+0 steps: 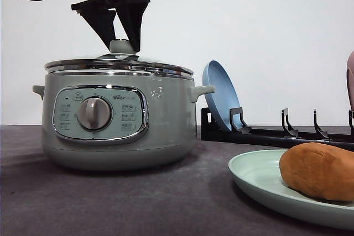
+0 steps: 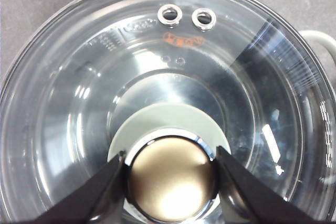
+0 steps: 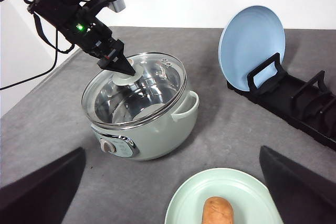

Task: Transfer potato from steamer to green plate

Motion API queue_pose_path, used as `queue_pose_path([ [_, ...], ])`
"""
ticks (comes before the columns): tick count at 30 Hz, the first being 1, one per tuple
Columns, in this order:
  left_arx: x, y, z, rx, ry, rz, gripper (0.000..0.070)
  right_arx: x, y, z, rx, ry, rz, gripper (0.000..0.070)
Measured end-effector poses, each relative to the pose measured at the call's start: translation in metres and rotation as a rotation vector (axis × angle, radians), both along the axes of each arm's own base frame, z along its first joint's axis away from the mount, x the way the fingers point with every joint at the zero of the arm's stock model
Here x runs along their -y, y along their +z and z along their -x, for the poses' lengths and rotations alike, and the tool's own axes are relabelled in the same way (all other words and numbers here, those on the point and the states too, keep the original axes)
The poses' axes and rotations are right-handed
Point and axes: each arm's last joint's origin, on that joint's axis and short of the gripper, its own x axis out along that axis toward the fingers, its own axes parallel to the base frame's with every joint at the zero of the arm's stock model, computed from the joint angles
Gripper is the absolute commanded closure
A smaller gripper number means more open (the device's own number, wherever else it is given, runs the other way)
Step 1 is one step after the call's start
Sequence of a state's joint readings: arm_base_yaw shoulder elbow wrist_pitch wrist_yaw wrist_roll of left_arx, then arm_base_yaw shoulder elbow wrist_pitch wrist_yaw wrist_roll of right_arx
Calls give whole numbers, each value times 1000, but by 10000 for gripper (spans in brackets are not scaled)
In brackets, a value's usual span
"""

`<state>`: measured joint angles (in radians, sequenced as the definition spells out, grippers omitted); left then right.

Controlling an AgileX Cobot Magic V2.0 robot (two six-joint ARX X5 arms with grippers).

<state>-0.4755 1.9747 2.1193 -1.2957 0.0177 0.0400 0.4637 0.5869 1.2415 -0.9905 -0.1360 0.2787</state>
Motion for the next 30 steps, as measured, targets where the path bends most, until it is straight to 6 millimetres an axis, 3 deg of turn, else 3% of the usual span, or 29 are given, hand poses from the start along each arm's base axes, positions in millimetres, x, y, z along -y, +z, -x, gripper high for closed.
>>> queue_pose_path([
  [30,1,0,-1,9,0,10,700,0,-2,1,-27,15,-1,0],
])
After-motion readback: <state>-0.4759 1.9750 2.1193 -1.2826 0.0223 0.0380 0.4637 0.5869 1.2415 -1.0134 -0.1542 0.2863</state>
